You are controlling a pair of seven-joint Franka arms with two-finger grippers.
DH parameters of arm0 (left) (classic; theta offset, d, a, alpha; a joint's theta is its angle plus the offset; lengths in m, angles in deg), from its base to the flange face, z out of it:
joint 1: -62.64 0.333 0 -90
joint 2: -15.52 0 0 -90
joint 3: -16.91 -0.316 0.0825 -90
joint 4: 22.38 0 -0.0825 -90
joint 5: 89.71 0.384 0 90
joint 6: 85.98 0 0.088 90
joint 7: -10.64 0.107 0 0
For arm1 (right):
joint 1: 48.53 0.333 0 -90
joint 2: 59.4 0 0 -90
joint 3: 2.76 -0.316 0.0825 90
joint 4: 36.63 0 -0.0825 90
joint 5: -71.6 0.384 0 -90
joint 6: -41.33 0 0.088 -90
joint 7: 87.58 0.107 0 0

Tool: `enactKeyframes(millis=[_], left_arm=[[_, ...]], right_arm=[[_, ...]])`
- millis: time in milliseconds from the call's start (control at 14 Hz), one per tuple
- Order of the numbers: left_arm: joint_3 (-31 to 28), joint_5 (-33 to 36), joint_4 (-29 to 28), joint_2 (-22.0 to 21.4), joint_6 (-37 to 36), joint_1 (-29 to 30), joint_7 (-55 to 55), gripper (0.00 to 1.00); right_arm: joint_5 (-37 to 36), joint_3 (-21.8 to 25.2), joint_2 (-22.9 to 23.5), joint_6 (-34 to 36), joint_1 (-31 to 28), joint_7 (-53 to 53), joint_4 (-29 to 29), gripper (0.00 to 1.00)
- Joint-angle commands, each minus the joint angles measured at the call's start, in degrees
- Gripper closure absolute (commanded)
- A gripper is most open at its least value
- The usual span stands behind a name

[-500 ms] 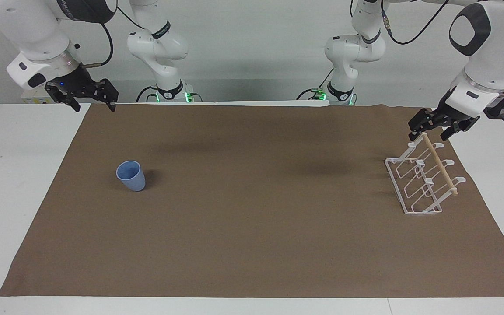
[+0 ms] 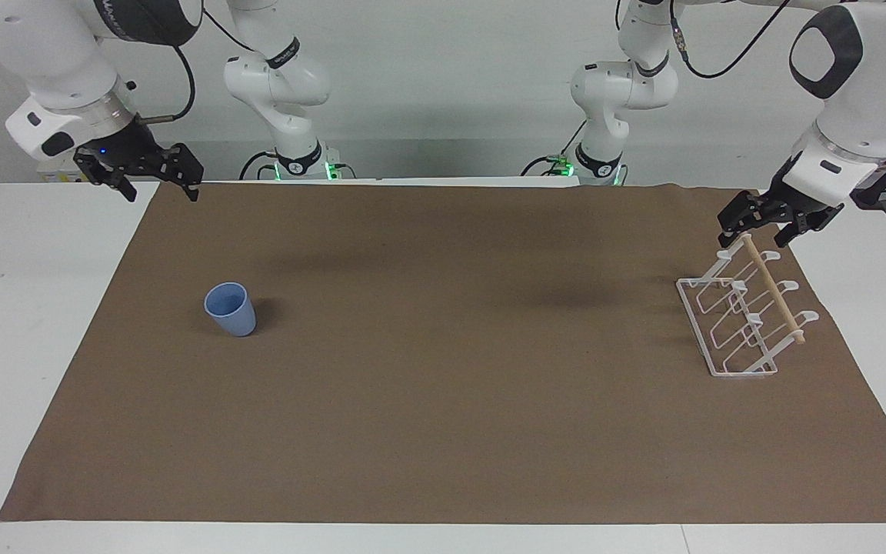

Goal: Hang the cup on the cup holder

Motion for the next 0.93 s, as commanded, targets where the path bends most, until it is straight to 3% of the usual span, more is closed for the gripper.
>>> enactKeyframes(millis=[0,143,286,857], left_arm=[[0.6,1.0,-1.6,-1.5,-0.3,0.5,-0.1,0.00],[0.5,1.0,-1.6,-1.5,-0.3,0.5,-0.1,0.00],[0.5,1.0,-1.6,-1.5,-0.3,0.5,-0.1,0.00],[0.5,1.0,-1.6,-1.5,-0.3,0.5,-0.1,0.00]], right_arm=[[3.8,-0.1,-5.4,-16.5,-1.7,-1.5,19.3,0.00],[4.2,0.0,-3.2,-22.6,-2.0,-5.8,24.1,0.01],[4.4,0.0,1.0,-28.0,-4.9,-12.2,25.5,0.01],[4.5,-0.1,7.9,-35.8,-4.1,-12.8,26.7,0.26]])
